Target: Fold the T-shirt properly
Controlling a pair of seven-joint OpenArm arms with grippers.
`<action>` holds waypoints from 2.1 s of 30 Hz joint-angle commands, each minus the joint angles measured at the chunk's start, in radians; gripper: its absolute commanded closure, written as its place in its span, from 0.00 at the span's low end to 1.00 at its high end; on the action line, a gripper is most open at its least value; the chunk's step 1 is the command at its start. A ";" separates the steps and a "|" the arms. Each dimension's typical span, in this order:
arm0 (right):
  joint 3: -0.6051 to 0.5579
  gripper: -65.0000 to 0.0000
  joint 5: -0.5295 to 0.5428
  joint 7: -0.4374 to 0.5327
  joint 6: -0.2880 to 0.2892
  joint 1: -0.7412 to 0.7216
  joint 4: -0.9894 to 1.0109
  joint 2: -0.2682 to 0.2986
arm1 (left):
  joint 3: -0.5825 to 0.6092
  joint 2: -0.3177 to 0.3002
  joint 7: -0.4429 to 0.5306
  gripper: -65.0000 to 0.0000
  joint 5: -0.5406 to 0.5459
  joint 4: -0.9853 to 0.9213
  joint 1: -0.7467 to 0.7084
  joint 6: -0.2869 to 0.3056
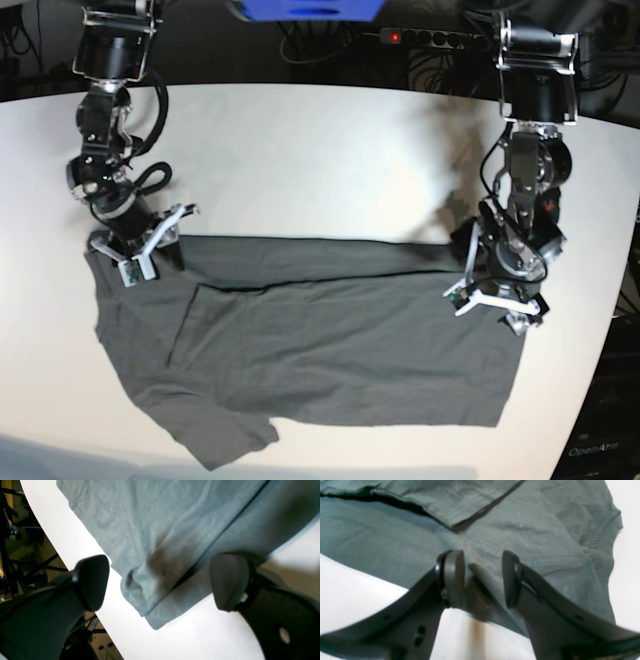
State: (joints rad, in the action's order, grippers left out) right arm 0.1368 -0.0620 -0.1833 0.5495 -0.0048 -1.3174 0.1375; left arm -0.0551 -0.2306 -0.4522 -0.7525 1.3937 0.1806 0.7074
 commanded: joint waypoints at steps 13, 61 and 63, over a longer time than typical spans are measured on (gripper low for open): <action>0.002 0.65 0.012 0.026 -0.004 -0.014 -0.015 0.009 | -0.007 -0.002 0.008 0.04 0.000 -0.070 0.078 -0.009; 0.004 0.65 0.012 0.032 -0.004 0.021 -0.020 0.011 | -0.010 0.001 0.077 0.96 -0.002 -0.121 0.073 -0.009; 0.004 0.65 0.012 0.031 -0.004 0.021 -0.020 0.011 | -0.012 0.001 0.077 0.96 0.000 -0.121 0.075 -0.009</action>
State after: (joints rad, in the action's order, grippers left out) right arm 0.1375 -0.0620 -0.1799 0.5495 0.0330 -1.3174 0.1379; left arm -0.0616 -0.2241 -0.3817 -0.7555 1.2579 0.2295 0.7074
